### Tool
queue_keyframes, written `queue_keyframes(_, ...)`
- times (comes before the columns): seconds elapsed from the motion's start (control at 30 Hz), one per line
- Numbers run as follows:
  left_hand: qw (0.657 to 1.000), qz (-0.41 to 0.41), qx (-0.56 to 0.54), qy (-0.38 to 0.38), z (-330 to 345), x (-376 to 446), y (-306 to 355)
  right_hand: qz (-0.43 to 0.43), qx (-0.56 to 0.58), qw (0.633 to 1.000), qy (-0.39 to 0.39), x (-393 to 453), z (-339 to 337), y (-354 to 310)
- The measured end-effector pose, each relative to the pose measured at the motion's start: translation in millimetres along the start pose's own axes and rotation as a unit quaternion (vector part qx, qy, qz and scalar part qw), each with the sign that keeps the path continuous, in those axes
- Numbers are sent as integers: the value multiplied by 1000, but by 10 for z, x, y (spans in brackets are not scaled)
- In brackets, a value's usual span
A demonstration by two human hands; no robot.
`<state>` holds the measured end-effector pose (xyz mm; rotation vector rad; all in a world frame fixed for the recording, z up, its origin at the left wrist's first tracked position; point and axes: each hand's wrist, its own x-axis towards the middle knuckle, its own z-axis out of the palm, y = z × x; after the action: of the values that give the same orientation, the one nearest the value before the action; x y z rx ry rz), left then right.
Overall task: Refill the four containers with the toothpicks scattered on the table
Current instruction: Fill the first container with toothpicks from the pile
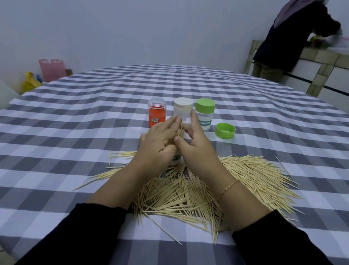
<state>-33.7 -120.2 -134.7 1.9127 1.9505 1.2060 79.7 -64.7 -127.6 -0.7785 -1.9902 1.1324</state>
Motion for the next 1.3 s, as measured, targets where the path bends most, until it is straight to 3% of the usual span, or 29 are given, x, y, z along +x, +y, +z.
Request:
queue_keyframes(0.07, 1000, -13, -21, 2, -16, -5, 6, -36, 12, 999, 23, -21, -5, -4)
queue_keyframes(0.17, 999, -45, -21, -9, -15, 2, -44, -76, -56, 994, 51, -11, 3, -4)
queue_keyframes(0.37, 997, -76, 4, -9, 44, 22, -122, -93, -136, 983, 84, 16, -11, 65)
queue_keyframes(0.57, 995, -95, 10, -6, 66, 40, -164, -91, -171, 981, 4, -4, -26, 9)
queue_keyframes(0.73, 995, -99, 9, 5, 68, 46, -177, -75, -264, 961, 6, 10, -91, 21)
queue_keyframes(0.83, 996, -92, 14, 4, 70, 49, -172, -74, -261, 962, -37, 5, -92, 25)
queue_keyframes(1.0, 995, -97, 23, 16, 81, 58, -202, -62, -169, 984, -8, -26, -154, 24)
queue_keyframes(1.3, 991, -98, 84, 20, 92, 91, -237, -32, -226, 973, -28, 16, -222, 73)
